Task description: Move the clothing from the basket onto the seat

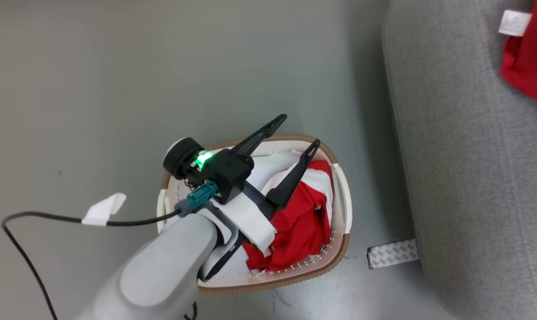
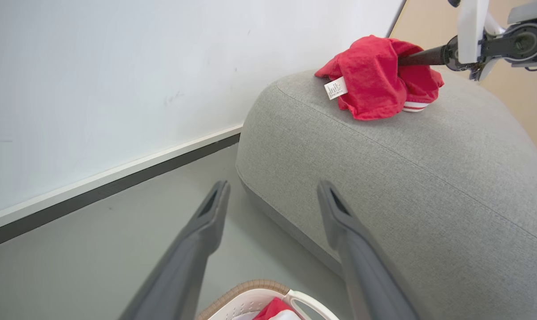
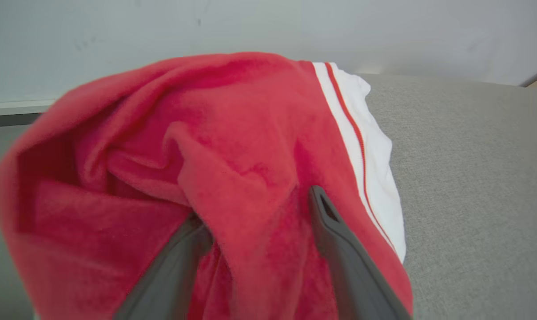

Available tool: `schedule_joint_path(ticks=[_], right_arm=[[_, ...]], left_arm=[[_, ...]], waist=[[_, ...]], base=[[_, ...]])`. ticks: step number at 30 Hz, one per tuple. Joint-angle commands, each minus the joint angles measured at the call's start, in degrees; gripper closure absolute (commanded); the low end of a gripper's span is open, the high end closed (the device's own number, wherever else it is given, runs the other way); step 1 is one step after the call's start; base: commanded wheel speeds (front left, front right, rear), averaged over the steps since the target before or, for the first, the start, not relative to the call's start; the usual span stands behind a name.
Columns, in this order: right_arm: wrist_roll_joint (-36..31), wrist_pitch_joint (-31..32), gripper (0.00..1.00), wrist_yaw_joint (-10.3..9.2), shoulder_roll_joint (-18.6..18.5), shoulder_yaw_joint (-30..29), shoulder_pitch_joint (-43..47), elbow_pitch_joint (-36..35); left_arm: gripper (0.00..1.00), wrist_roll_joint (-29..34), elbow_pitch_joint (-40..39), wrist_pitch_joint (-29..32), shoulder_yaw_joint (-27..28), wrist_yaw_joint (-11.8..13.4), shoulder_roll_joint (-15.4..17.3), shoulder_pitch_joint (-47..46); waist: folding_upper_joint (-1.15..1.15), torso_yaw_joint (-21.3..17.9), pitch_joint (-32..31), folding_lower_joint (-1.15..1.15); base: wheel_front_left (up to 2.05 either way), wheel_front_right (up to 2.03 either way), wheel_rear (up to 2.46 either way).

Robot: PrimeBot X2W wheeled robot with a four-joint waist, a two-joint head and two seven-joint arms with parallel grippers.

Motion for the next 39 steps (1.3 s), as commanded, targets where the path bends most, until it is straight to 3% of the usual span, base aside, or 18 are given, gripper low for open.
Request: schedule_joint_path(ticks=[1,11,18,26,35,39], right_arm=[[0.88,-0.32,0.00,-0.14,-0.20,1.04,1.23,-0.39],[2.84,-4.27,0.00,-0.15,-3.52,11.68,7.10,-8.47],[5.92,-9.58,0.00,-0.14,-6.13,15.43,10.04,-13.96],[7.11,-15.43,0.00,-0.15,-4.40,17.62,14.00,-19.71],[5.52,-19.13,0.00,-0.14,-1.58,11.16,22.62,-26.20],[1.04,-19.09,0.00,-0.14,1.46,0.92,30.21,-30.44]], left_arm=[[0.00,-0.57,0.64,-0.68,0.11,0.17,0.00,0.82],[0.00,-3.25,4.11,-2.04,2.08,0.94,-0.74,5.85],[0.00,-5.35,4.34,-2.43,5.62,2.32,0.21,11.05],[0.00,-6.08,1.94,-2.43,12.26,4.29,2.19,17.60],[0.00,-5.31,-0.54,-2.44,21.17,6.56,2.32,25.38],[0.00,-3.24,-1.87,-2.43,25.49,7.86,1.66,29.01]], waist=[[0.00,-0.52,-1.91,-0.01],[0.00,-1.00,-14.12,-0.01],[0.00,0.31,-23.15,-0.01],[0.00,2.08,-29.73,-0.01],[0.00,4.37,-33.16,-0.01],[0.00,5.42,-33.58,-0.01]], base=[[0.00,0.00,0.00],[0.00,0.00,0.00],[0.00,0.00,0.00],[0.00,0.00,0.00],[0.00,0.00,0.00],[0.00,0.00,0.00]])
